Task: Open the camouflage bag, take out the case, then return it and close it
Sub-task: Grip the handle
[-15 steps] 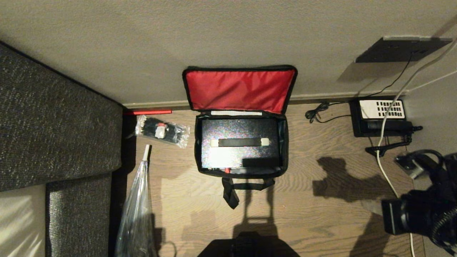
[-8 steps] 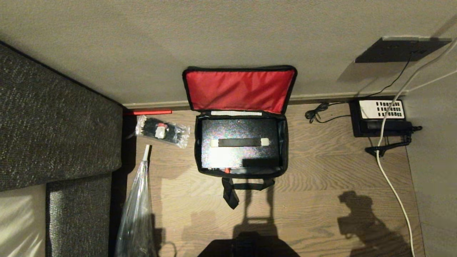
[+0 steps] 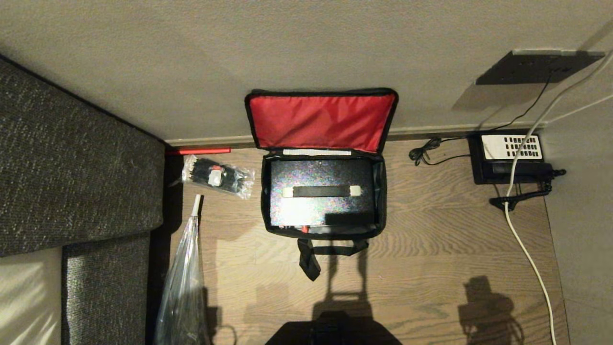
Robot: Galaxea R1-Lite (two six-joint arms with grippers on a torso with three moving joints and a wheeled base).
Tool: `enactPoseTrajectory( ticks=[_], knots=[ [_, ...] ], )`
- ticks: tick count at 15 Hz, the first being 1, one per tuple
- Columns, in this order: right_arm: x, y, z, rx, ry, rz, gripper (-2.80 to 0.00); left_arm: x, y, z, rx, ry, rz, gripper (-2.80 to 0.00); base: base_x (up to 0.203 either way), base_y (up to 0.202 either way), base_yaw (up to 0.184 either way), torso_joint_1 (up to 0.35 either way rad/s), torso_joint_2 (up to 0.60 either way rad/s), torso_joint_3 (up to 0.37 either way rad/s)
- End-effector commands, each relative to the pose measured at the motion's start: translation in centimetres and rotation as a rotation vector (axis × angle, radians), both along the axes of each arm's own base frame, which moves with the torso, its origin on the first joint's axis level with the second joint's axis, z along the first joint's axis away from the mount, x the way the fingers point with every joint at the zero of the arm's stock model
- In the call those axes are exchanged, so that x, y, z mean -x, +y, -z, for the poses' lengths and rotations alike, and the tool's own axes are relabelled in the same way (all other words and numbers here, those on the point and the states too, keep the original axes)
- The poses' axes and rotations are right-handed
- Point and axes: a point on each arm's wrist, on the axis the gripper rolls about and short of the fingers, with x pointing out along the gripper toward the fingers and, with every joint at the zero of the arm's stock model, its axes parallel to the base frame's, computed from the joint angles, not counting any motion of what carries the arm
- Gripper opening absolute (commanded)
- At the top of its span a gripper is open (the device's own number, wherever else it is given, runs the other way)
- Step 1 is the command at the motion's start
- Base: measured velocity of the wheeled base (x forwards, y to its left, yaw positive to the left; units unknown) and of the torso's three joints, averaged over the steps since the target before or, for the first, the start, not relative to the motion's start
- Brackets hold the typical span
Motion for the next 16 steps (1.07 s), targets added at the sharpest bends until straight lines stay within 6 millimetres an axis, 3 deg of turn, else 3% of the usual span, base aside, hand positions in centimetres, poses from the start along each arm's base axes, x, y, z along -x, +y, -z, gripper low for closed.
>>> enactPoseTrajectory(
  ticks=[1, 16],
  knots=[
    [0.91, 0.0, 0.48, -0.037, -0.167, 0.018, -2.8, -0.01, 0.0, 0.04, 0.001, 0.001, -0.001, -2.8, 0.0, 0.0, 0.0, 0.0, 0.0, 0.0],
    [0.82, -0.03, 0.7, -0.075, -0.161, 0.041, -2.8, -0.01, 0.0, 0.04, 0.001, 0.001, -0.001, -2.8, 0.0, 0.0, 0.0, 0.0, 0.0, 0.0]
  ],
)
